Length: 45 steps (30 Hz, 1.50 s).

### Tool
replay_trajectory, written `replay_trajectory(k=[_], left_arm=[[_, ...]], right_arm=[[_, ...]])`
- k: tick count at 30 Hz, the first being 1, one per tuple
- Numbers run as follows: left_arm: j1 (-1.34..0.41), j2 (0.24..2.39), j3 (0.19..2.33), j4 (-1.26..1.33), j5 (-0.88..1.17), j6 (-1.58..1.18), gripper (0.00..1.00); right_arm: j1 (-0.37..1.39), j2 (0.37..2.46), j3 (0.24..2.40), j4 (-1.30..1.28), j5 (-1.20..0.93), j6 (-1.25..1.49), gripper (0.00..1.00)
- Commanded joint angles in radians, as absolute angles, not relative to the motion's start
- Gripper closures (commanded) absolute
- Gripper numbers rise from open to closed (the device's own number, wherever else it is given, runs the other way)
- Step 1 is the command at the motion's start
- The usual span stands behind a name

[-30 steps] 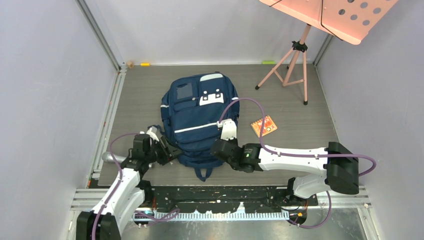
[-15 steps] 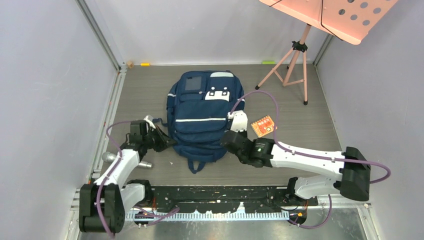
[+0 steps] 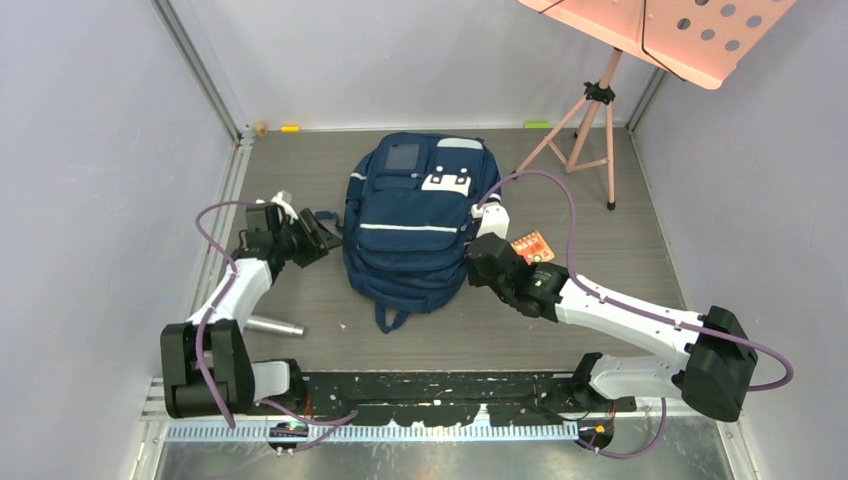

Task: Pack the student bag
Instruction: Zip the student bag at the center of the board.

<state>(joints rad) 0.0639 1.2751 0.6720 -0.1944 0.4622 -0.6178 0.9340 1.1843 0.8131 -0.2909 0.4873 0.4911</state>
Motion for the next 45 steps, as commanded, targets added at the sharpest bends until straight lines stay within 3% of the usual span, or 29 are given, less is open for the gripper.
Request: replay_trajectory(k=[1,4,14,17,31,37,42,45], left_arm=[[0.02,1.154,0.742,-0.216,0.335,-0.532,0.41],[-0.084,1.073,0.708,-0.269,0.292,-0.551,0.33],[-0.376,0.85,0.501,-0.219,0.223,-0.658,0.25],[-0.418,0.815,0.478,-0.221,0.219,-0.64,0.19],[-0.505,0.861,0.381,-0.166,0.137,-0.86,0.11],[-0.513,0.979,0.341,-0.031,0.173,-0.891,0.1],[-0.517,1.042,0.346,0.056,0.148,-0.877,0.18],[-0.517,1.049,0.36,0.069,0.102,-0.854,0.45]], right_arm=[[0.91,1.186,0.841,-0.278,0.501,0.44,1.0],[0.911,1.187,0.837,-0.269,0.49,0.458,1.0],[0.91,1.172,0.813,-0.249,0.467,0.488,1.0],[0.91,1.166,0.81,-0.246,0.466,0.49,1.0],[0.911,1.158,0.809,-0.236,0.462,0.5,1.0],[0.91,1.158,0.814,-0.235,0.465,0.494,1.0],[0.911,1.147,0.814,-0.242,0.47,0.49,1.0],[0.91,1.144,0.814,-0.255,0.494,0.475,1.0]])
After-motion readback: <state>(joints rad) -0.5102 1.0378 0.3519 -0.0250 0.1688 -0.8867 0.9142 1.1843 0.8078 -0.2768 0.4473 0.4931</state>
